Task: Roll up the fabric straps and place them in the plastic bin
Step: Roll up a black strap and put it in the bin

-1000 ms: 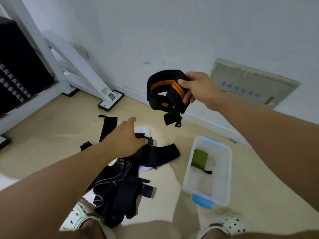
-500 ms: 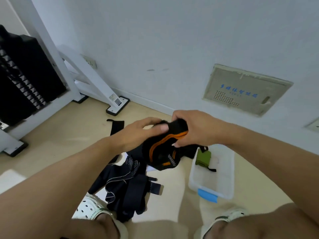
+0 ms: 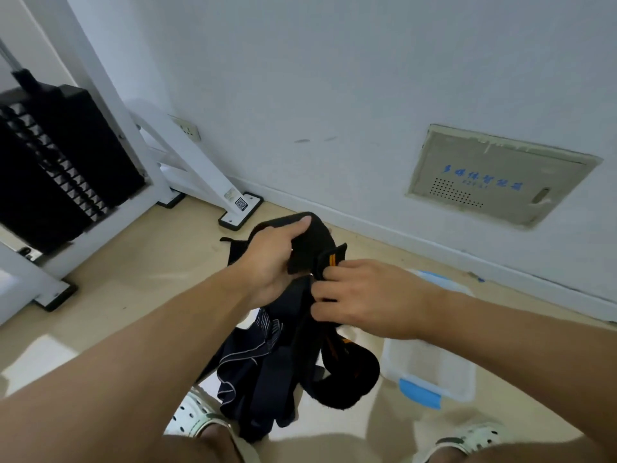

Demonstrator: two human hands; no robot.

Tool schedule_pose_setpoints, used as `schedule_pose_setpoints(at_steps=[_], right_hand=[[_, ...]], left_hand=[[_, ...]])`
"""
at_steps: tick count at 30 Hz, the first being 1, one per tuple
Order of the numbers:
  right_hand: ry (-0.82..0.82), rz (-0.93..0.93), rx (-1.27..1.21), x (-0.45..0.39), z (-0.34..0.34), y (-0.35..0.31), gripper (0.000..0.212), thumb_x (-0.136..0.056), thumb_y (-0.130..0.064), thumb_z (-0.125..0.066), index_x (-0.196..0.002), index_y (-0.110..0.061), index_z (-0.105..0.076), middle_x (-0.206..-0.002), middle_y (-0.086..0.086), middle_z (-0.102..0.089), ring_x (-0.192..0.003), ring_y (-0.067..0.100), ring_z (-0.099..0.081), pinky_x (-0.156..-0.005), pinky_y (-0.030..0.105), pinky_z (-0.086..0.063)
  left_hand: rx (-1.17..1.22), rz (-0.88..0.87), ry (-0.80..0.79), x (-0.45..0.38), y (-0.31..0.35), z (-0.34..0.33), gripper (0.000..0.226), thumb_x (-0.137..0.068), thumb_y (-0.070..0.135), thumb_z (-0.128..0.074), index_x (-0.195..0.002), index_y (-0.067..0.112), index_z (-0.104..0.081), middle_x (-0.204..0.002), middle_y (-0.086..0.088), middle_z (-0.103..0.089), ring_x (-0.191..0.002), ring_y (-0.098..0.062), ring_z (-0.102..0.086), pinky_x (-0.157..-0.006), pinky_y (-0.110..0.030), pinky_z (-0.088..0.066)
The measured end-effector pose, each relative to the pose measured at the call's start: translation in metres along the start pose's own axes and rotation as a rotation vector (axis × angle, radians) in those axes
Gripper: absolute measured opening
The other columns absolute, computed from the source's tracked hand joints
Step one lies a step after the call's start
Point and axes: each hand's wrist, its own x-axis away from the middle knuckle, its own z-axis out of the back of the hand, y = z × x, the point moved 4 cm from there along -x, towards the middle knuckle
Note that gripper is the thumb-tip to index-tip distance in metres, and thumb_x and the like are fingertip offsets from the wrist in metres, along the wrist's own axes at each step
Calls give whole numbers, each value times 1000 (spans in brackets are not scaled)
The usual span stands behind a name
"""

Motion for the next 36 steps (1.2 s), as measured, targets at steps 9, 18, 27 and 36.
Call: schedule_pose_setpoints(at_steps=[9, 18, 27, 36], right_hand=[[51, -147, 10, 4, 3, 15, 7, -93, -19, -62, -91, -24, -67, -88, -4, -60, -70, 18, -55, -65, 31, -44], [34, -938, -462, 34, 19, 63, 10, -92, -43, -66, -95, -34, -62, -88, -21, -60, -87, 2, -54, -77, 28, -44], [-38, -998, -873, 47, 21, 61, 41, -87, -54, -69, -125, -41, -64, -118, -21, -63, -104, -2, -62, -92, 25, -50], [-214, -1095, -1252, 59, 5, 42, 50, -78, -41, -86, -121, -37, -61, -116, -6, -70, -100, 14, -72, -93, 43, -59]], left_hand=[[-185, 42, -174, 5, -5, -9, 78, -89, 68, -55, -126, 0, -68, -112, -17, -71, -95, -27, -70, -86, -41, -58], [-849, 245, -355, 15, -31, 8, 40, -95, 49, -66, -122, 19, -69, -110, -5, -79, -106, -25, -75, -105, -51, -54], [-588, 256, -284, 22, -25, -4, 35, -110, 12, -34, -120, 5, -66, -104, -23, -77, -93, -35, -77, -81, -41, -65], [-295, 131, -42, 5, -18, 6, 28, -104, 16, -59, -121, -6, -64, -121, -23, -71, -102, -28, -73, -73, -36, -64]])
